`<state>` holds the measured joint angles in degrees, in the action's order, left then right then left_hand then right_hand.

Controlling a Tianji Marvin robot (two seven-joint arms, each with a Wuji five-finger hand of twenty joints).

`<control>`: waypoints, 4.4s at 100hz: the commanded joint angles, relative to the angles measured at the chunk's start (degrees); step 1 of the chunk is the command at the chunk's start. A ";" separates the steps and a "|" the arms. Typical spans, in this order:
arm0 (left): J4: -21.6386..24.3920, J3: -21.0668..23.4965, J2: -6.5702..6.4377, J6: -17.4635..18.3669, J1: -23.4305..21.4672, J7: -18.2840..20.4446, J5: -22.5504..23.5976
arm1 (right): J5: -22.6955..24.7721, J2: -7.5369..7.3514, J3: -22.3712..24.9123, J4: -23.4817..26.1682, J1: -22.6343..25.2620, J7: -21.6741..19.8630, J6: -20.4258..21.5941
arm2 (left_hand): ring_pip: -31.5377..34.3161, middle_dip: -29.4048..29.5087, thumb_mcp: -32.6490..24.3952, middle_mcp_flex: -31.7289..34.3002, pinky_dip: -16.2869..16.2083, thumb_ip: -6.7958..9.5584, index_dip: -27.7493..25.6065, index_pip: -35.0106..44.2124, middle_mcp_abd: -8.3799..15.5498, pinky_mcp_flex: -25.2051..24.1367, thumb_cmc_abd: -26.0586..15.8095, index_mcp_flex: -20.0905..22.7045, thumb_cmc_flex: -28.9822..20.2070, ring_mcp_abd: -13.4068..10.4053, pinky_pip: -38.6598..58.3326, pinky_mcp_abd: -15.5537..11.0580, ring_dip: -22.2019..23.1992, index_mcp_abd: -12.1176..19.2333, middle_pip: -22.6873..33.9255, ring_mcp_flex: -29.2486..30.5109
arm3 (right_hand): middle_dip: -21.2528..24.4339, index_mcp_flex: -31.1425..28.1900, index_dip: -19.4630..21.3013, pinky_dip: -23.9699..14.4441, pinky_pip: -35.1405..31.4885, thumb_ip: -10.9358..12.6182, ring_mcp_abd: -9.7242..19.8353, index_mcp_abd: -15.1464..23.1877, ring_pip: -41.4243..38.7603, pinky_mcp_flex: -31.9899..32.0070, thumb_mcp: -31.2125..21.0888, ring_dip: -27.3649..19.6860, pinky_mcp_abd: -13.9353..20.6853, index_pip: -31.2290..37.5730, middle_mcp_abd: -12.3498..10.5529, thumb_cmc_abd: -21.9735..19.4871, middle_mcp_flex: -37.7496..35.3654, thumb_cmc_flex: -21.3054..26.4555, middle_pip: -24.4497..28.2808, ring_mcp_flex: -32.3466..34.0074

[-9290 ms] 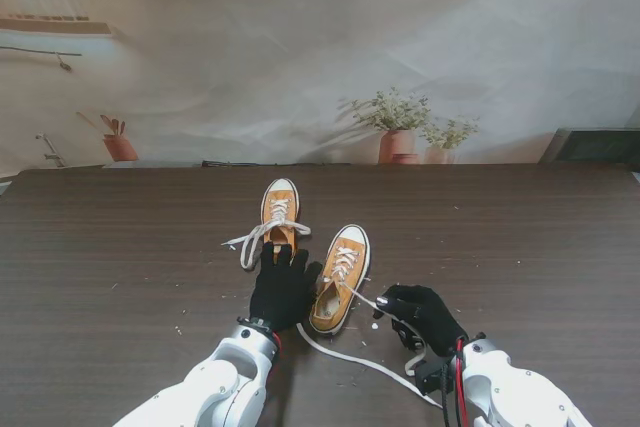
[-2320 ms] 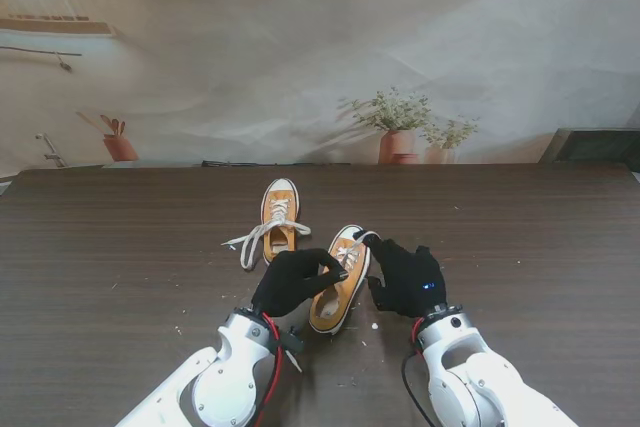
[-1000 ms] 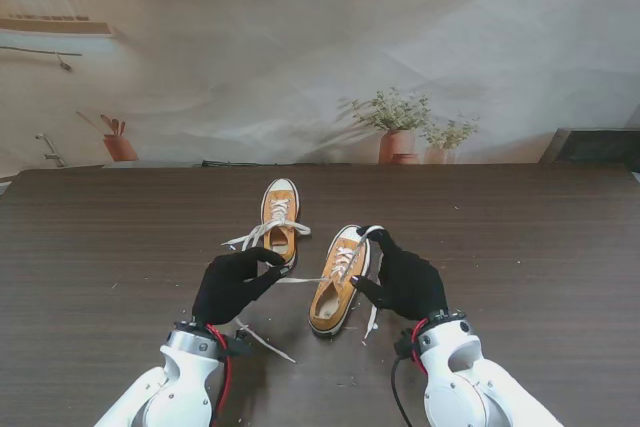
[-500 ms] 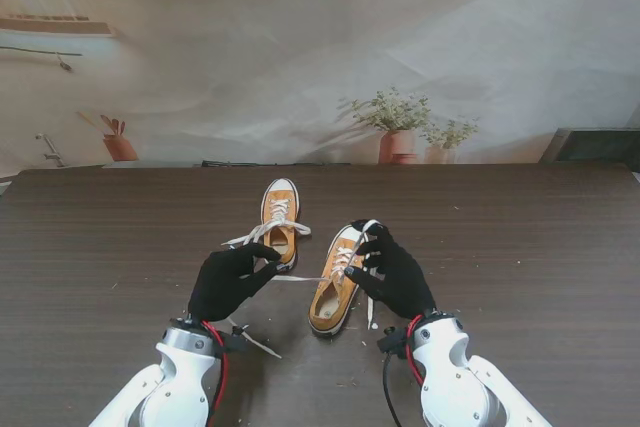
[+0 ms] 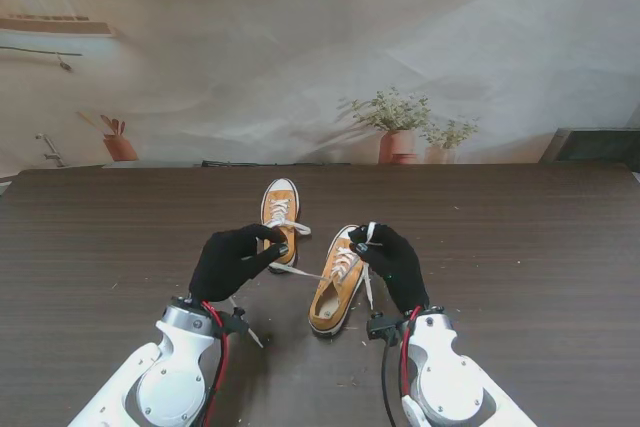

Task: Tie the shoelaces into a bow on the shoes

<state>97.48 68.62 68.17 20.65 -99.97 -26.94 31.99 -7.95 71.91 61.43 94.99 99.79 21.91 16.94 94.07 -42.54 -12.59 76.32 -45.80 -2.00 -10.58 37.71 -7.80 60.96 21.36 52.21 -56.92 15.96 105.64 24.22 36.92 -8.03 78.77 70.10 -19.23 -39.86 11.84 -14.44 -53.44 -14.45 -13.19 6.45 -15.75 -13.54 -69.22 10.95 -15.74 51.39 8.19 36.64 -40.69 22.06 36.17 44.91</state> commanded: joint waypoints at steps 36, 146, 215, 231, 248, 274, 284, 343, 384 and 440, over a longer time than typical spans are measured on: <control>1.25 -0.03 0.11 -0.07 -0.41 1.38 -0.39 | -5.95 1.28 0.75 4.20 0.68 -0.34 -7.37 | 1.96 0.39 1.63 1.85 1.03 0.22 -0.65 0.73 -0.31 1.87 -1.77 0.04 -2.96 0.54 14.34 -13.00 -0.76 1.81 2.03 2.54 | 0.80 -16.02 6.72 1.01 -16.90 -3.53 -1.67 -6.81 -26.55 -31.27 -0.93 12.76 -12.23 11.88 2.03 2.72 -38.47 9.71 4.59 29.33; 2.07 -2.31 -0.41 4.92 9.77 9.00 -5.04 | 8.49 -1.06 -1.93 -2.42 -4.30 -6.03 -3.05 | 2.54 -0.09 1.86 1.80 0.02 0.39 -0.69 1.15 0.27 2.09 -1.85 -0.10 -2.71 -0.24 14.34 -14.12 -0.46 2.63 2.40 2.59 | -31.17 -8.96 0.44 -37.62 -66.37 0.60 10.67 -3.99 -85.46 -54.19 3.86 35.05 -5.66 -4.36 -8.49 -3.67 -39.86 -3.53 42.13 30.13; -9.19 -19.83 4.96 3.48 31.12 6.80 -15.42 | 14.36 -2.32 -6.32 -8.85 -10.55 -11.12 -2.45 | 3.47 -0.89 1.90 1.76 -1.68 0.22 -1.02 2.06 -0.21 2.14 -1.92 0.18 -2.79 -0.33 14.34 -14.20 -0.03 2.69 3.07 2.56 | -33.38 -16.54 6.68 -43.40 -66.54 0.36 14.76 -3.61 -86.86 -55.34 2.29 39.66 -1.03 -6.67 -11.17 10.23 -42.37 -3.36 45.40 30.29; -13.75 -23.79 7.03 3.16 36.07 5.01 -15.90 | 12.97 -2.16 -6.53 -9.26 -10.71 -11.41 -2.53 | 3.25 -0.92 2.07 1.75 -1.31 0.20 -1.26 2.49 0.46 2.13 -2.19 -0.17 -2.34 -0.72 14.34 -14.48 -0.11 3.50 2.96 2.58 | -33.44 -17.60 -1.70 -43.19 -66.54 -5.78 13.85 2.57 -86.73 -55.18 4.70 40.13 -2.17 7.21 -10.51 8.51 -42.36 1.85 46.42 30.29; -16.90 -26.47 8.25 -0.65 39.26 4.47 -15.85 | 12.09 -1.90 -6.25 -9.18 -10.35 -10.78 -2.44 | -0.48 -0.65 2.47 1.78 7.42 0.50 -1.33 2.59 3.44 1.36 -2.79 -0.60 -0.74 -2.07 14.06 -12.82 -1.62 4.69 0.62 2.64 | -33.59 -22.55 1.34 -42.17 -66.54 -3.53 12.59 2.17 -86.67 -54.92 3.37 39.73 -3.22 11.62 -9.78 3.23 -42.36 3.04 46.57 30.23; -19.92 -28.48 7.87 -4.43 41.14 8.72 -16.00 | 11.65 -1.96 -5.80 -8.27 -9.58 -10.60 -1.28 | -22.61 -2.65 2.50 -8.17 18.53 0.97 -4.38 -6.65 3.01 -6.57 -5.51 -4.76 4.86 -0.73 -5.12 2.91 -3.58 5.09 -14.27 -2.57 | -33.69 -23.61 12.70 -40.50 -66.54 -3.07 12.38 -0.88 -86.46 -54.68 0.50 38.77 -3.66 10.58 -8.36 3.21 -42.36 3.52 46.29 30.22; -18.58 -28.65 6.54 -7.61 41.06 14.95 -18.79 | 11.77 -2.05 -5.79 -8.12 -9.50 -10.84 -1.18 | -42.46 0.58 4.54 -25.91 5.89 1.73 -6.06 -15.16 -0.87 -33.01 -10.08 -11.60 9.64 1.31 -24.67 5.65 -0.26 6.04 -32.90 -25.32 | -33.71 -23.54 13.31 -40.29 -66.54 -3.13 12.44 -0.90 -86.36 -54.64 0.16 38.64 -3.66 10.60 -8.30 3.21 -42.36 3.28 46.26 30.23; -15.46 -25.68 4.13 -11.07 37.63 16.19 -15.04 | 11.46 -2.16 -4.80 -6.85 -8.88 -10.91 -1.95 | -84.70 20.37 11.20 -55.18 3.04 4.44 -6.46 -24.07 -3.61 -57.77 -14.69 -19.42 10.43 -0.91 -90.99 -1.29 -9.76 3.87 -67.17 -54.10 | -33.93 -23.20 13.54 -38.83 -66.54 -3.28 12.17 -0.47 -86.23 -54.43 0.52 38.12 -3.82 9.60 -8.47 3.30 -42.33 3.55 45.98 30.22; -6.85 -5.65 -0.01 -5.12 15.02 7.85 -3.25 | 14.04 -2.02 -2.77 -2.66 -6.90 -8.06 -5.36 | -66.51 16.79 3.41 -40.97 1.34 1.66 -7.22 -15.59 -2.04 -52.06 -8.15 -12.87 -4.57 0.58 -67.65 2.57 -7.41 5.96 -55.85 -43.08 | -33.60 -19.03 6.94 -36.54 -65.13 -3.64 10.69 -1.09 -85.51 -54.04 0.62 35.88 -5.76 7.56 -8.45 2.12 -41.94 1.91 43.32 30.18; -14.84 -9.28 0.46 3.70 13.12 9.98 -9.99 | 19.07 -2.56 -3.54 0.47 -6.80 -7.69 -7.98 | -69.31 18.07 -11.62 -48.68 10.57 -0.26 -3.20 -19.03 -0.88 -58.95 0.83 -21.13 7.33 -1.40 -61.55 -1.41 -7.60 10.51 -59.17 -47.55 | -33.46 -19.09 6.34 -36.52 -63.72 -3.55 9.55 -1.66 -84.94 -53.87 1.03 34.66 -7.49 9.13 -7.75 1.47 -41.98 2.88 42.16 30.09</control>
<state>82.62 60.07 66.87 24.74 -87.34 -18.14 22.41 11.69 69.65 57.92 95.07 93.07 15.29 9.47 24.67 -24.61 -25.00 29.11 -34.97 -1.23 -14.98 19.71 -10.27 2.46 21.43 32.64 -51.47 15.86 44.07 26.33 29.49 -2.23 20.42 23.45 -52.23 -59.49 18.74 -50.96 -103.54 -18.19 -4.51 4.84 -97.83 -66.28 -67.51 46.26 -22.42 59.55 -1.24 38.56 -80.20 24.42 78.33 73.53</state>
